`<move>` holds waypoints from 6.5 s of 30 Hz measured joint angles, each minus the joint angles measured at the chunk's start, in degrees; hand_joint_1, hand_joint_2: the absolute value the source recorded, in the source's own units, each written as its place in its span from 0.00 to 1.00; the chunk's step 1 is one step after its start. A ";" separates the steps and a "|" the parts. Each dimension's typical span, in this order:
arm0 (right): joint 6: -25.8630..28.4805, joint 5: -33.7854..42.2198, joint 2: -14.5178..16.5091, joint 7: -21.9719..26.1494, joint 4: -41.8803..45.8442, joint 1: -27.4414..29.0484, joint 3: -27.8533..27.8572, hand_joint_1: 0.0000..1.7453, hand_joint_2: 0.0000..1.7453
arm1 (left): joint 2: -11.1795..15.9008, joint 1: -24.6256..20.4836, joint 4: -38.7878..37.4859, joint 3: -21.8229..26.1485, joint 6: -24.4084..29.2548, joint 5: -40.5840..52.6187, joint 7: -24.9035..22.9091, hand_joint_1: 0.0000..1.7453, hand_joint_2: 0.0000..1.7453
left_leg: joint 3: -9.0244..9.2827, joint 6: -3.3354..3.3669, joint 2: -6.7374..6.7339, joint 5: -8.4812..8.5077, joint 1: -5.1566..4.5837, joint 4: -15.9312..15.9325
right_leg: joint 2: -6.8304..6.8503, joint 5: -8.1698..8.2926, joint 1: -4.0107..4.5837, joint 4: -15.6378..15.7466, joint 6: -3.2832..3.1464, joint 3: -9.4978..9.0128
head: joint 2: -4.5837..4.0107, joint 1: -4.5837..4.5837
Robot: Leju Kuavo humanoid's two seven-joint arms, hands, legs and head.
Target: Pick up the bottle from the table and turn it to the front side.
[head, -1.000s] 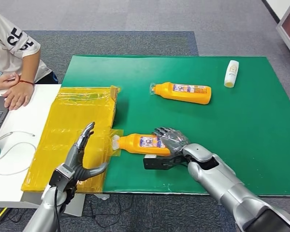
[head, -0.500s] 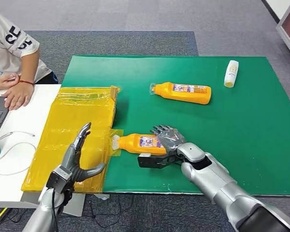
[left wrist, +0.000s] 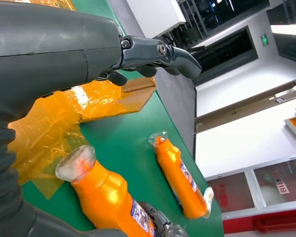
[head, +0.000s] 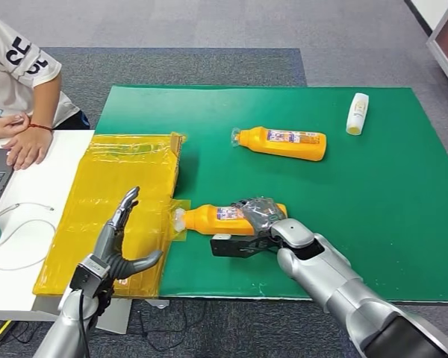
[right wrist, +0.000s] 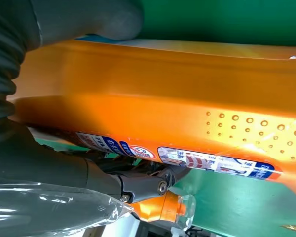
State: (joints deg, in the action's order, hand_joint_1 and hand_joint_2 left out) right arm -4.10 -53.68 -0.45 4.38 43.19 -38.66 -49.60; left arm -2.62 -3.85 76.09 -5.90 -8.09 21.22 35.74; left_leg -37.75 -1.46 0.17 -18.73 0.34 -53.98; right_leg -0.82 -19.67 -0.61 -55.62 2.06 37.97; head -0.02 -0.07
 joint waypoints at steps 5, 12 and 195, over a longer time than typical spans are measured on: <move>-0.05 -0.08 0.11 0.01 -0.25 -0.12 0.04 0.82 1.00 | 0.00 0.05 0.01 0.02 0.00 0.00 0.00 0.00 1.00 | 0.00 0.00 0.00 0.01 0.00 0.00 | 0.00 0.00 0.00 0.00 0.00 0.00 | 0.00 0.00; -0.39 -0.16 0.19 0.16 -0.54 -0.28 0.23 0.88 1.00 | 0.01 0.12 0.01 0.05 0.00 0.00 0.00 0.00 1.00 | 0.00 0.00 0.00 0.00 0.00 0.00 | 0.00 0.00 0.00 0.00 0.00 0.00 | 0.00 0.00; 11.05 14.82 8.59 20.15 22.72 20.52 14.18 1.00 1.00 | 5.31 -17.97 -19.40 -13.05 -36.30 -26.22 0.44 0.00 1.00 | -0.32 -0.04 0.06 0.08 0.03 -0.01 | 0.04 0.05 0.04 -0.02 -0.08 0.37 | 0.00 -0.01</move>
State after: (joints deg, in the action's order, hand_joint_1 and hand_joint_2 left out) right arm 6.94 -38.86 8.14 24.54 65.92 -18.15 -35.42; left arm 2.68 -21.82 56.70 -18.95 -44.39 -5.00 36.17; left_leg -38.07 -1.50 0.23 -18.65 0.37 -53.99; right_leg -0.78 -19.62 -0.57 -55.65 1.98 38.34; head -0.02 -0.07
